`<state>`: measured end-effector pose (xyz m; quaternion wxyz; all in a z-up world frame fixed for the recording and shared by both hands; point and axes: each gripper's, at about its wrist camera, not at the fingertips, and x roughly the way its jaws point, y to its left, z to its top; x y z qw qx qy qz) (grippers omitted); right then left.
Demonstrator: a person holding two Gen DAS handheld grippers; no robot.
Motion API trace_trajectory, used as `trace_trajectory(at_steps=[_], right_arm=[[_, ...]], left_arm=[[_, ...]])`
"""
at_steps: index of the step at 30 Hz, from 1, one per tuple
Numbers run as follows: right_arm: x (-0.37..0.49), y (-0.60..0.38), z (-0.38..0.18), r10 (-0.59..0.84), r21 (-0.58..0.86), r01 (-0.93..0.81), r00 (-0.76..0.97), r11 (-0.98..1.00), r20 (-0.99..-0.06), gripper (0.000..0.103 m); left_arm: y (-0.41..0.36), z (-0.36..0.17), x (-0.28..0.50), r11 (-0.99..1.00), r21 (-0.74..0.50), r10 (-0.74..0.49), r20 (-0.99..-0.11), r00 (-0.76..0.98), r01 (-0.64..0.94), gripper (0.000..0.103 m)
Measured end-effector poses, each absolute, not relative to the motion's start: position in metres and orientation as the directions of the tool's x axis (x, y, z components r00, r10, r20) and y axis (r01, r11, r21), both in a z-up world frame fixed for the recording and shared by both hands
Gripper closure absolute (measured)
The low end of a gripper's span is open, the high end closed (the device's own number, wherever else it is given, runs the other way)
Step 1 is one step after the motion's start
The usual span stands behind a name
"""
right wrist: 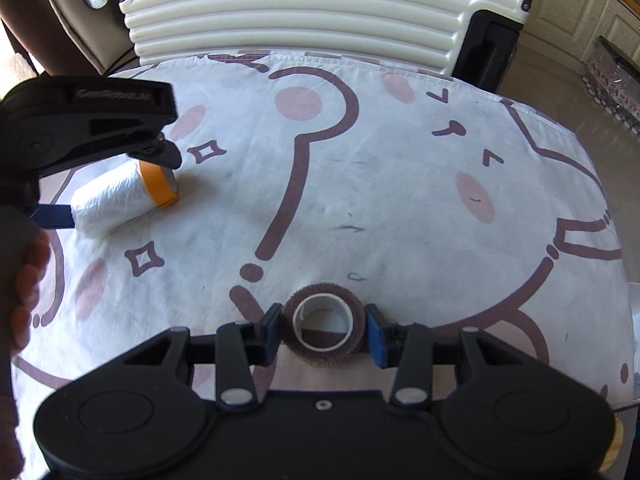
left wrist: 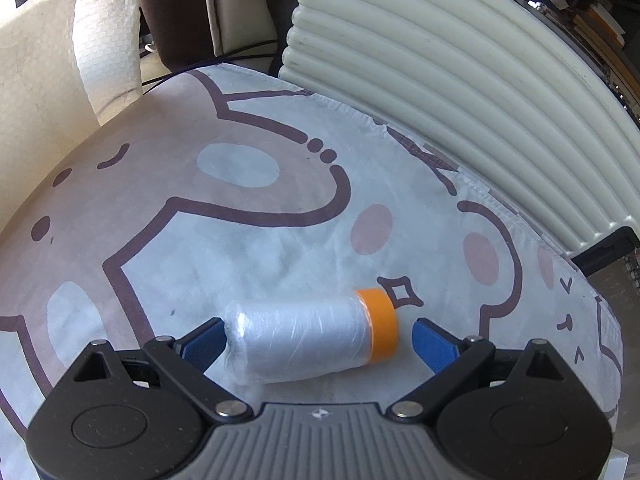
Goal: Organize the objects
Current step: 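Close the right tool on the bandage roll while the left tool grasps the white thread spool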
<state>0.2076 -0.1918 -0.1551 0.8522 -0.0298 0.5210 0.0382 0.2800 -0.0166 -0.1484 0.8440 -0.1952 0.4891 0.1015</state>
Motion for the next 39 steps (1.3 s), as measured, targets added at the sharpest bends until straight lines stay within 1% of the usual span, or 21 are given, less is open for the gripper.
trace_trajectory(at_steps=[2, 3, 5, 8, 12, 13, 23, 39], right_arm=[[0.206, -0.19, -0.154, 0.037, -0.015, -0.11, 0.454, 0.994, -0.89, 0.059], [0.205, -0.189, -0.155, 0.038, -0.017, -0.117, 0.454, 0.993, -0.89, 0.059], [0.204, -0.188, -0.155, 0.039, -0.019, -0.123, 0.451, 0.992, -0.892, 0.059], [0.203, -0.188, -0.155, 0.036, -0.021, -0.122, 0.449, 0.992, -0.893, 0.059], [0.201, -0.187, -0.153, 0.042, -0.011, -0.114, 0.45, 0.993, -0.892, 0.059], [0.2, -0.186, -0.151, 0.045, -0.007, -0.112, 0.452, 0.994, -0.891, 0.059], [0.184, -0.187, -0.12, 0.072, 0.029, -0.092, 0.498, 0.995, -0.864, 0.059], [0.144, -0.204, -0.067, 0.072, 0.074, -0.02, 0.57, 0.997, -0.818, 0.059]], left_arm=[[-0.015, -0.151, 0.28, 0.893, -0.224, -0.003, -0.87, 0.492, -0.391, 0.007], [-0.014, -0.153, 0.279, 0.888, -0.222, 0.003, -0.873, 0.488, -0.402, 0.009], [-0.012, -0.154, 0.277, 0.885, -0.231, -0.003, -0.871, 0.491, -0.404, 0.01], [-0.012, -0.151, 0.274, 0.898, -0.213, 0.008, -0.867, 0.498, -0.385, 0.013], [-0.014, -0.145, 0.268, 0.921, -0.202, -0.004, -0.862, 0.508, -0.334, 0.022], [-0.015, -0.144, 0.267, 0.924, -0.198, -0.006, -0.864, 0.504, -0.327, 0.022], [-0.014, -0.127, 0.238, 0.945, -0.196, -0.048, -0.876, 0.479, -0.264, 0.023], [-0.011, -0.064, 0.179, 0.983, -0.107, -0.011, -0.849, 0.528, -0.151, 0.023]])
